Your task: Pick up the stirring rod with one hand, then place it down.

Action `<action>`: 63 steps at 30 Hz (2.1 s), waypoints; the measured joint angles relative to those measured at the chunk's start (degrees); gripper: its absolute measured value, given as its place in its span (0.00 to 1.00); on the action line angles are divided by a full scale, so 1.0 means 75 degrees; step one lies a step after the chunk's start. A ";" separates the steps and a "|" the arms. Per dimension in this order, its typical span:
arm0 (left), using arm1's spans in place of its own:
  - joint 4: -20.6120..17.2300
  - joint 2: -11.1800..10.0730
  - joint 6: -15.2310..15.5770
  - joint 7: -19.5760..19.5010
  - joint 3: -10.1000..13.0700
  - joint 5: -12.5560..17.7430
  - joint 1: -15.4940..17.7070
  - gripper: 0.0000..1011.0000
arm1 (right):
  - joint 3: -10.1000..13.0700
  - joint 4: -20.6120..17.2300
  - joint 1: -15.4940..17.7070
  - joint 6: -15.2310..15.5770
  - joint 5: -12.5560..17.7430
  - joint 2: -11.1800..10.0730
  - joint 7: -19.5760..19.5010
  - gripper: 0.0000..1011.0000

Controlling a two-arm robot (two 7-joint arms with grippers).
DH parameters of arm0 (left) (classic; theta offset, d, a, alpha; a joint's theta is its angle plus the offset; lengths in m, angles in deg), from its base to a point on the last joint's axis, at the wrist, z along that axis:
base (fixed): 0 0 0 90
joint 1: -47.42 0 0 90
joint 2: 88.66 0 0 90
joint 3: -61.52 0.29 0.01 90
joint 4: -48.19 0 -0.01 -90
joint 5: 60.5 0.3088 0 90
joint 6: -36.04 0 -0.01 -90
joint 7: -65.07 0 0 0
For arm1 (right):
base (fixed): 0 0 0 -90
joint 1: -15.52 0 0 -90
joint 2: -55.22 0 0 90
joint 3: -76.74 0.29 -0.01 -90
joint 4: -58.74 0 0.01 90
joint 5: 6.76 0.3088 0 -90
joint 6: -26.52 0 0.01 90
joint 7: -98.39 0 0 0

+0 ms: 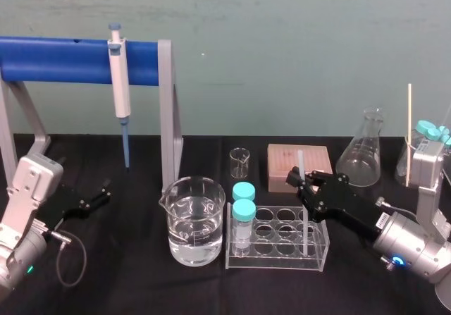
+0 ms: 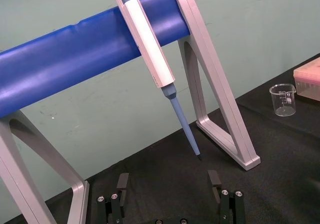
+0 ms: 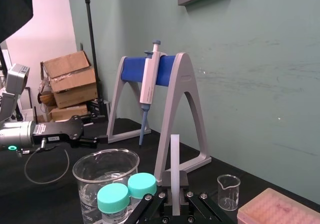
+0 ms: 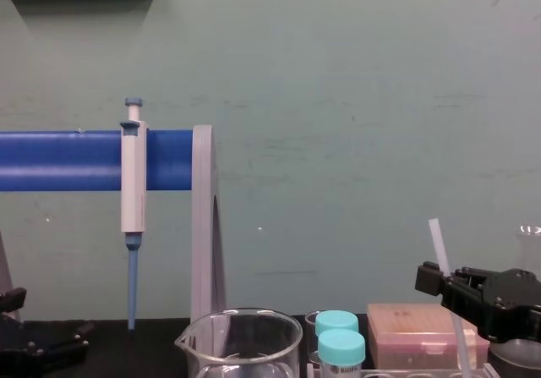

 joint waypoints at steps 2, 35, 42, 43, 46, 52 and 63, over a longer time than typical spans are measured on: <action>0.0000 0.0000 0.0000 0.0000 0.0000 0.0000 0.0000 0.99 | 0.0001 0.0001 0.0001 0.0003 0.0000 0.0000 -0.0002 0.07; 0.0000 0.0000 0.0000 0.0000 0.0000 0.0000 0.0000 0.99 | 0.0011 -0.0021 0.0013 0.0007 0.0018 -0.0011 -0.0009 0.71; 0.0000 0.0000 0.0000 0.0000 0.0000 0.0000 0.0000 0.99 | 0.0137 -0.0063 0.0000 -0.0052 0.0003 0.0037 -0.0228 0.92; 0.0000 0.0000 0.0000 0.0000 0.0000 0.0000 0.0000 0.99 | 0.0198 -0.0093 -0.0005 -0.0090 -0.0015 0.0062 -0.0355 0.94; 0.0000 0.0000 0.0000 0.0000 0.0000 0.0000 0.0000 0.99 | 0.0487 -0.0214 0.0029 -0.0260 -0.0293 0.0178 -0.1155 0.99; 0.0000 0.0000 0.0000 0.0000 -0.0001 0.0000 0.0000 0.99 | 0.0917 -0.0376 0.0234 0.0051 -0.1525 0.0423 -0.3597 0.99; 0.0000 0.0000 0.0000 0.0000 0.0000 0.0000 0.0000 0.99 | 0.0980 -0.0041 0.0386 0.1270 -0.2040 0.0625 -0.4461 0.99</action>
